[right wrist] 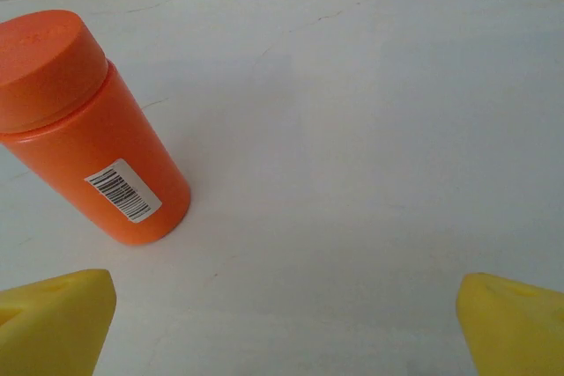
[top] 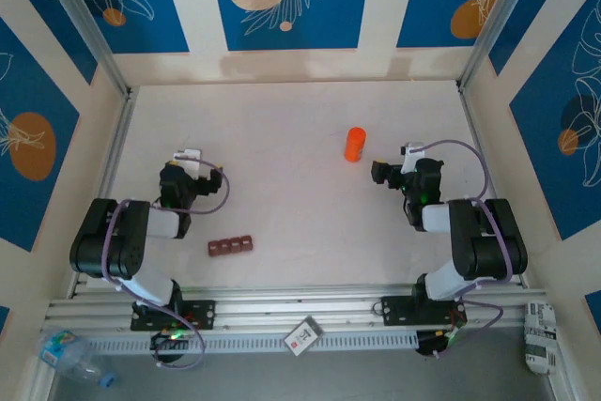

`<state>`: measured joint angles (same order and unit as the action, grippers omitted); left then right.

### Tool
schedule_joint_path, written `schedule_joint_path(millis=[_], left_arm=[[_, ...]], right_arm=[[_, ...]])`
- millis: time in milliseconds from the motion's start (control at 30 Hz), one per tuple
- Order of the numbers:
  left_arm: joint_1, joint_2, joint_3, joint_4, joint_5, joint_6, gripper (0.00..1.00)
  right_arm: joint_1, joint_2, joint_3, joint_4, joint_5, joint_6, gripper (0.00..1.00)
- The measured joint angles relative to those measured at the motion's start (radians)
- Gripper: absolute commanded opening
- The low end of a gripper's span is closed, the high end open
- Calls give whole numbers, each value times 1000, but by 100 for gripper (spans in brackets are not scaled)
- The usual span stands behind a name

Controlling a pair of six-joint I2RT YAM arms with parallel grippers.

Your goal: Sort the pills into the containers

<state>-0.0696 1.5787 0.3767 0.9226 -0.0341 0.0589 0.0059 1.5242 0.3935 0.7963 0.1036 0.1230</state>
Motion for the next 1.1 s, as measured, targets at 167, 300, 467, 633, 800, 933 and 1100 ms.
schedule_joint_path(millis=[167, 300, 467, 633, 800, 933, 1100], left_arm=[[0, 0, 0, 0, 0, 0, 100], [0, 0, 0, 0, 0, 0, 100], [0, 0, 0, -4, 0, 0, 100], [0, 0, 0, -4, 0, 0, 100], [0, 0, 0, -4, -1, 0, 100], [0, 0, 0, -4, -4, 0, 100], [-10, 0, 0, -3, -31, 0, 100]], right_arm=[[0, 0, 0, 0, 0, 0, 99], [0, 0, 0, 0, 0, -3, 99], [0, 0, 0, 0, 0, -3, 99], [0, 0, 0, 0, 0, -3, 99], [0, 0, 0, 0, 0, -3, 99], [0, 0, 0, 0, 0, -3, 99], [0, 0, 0, 0, 0, -3, 99]])
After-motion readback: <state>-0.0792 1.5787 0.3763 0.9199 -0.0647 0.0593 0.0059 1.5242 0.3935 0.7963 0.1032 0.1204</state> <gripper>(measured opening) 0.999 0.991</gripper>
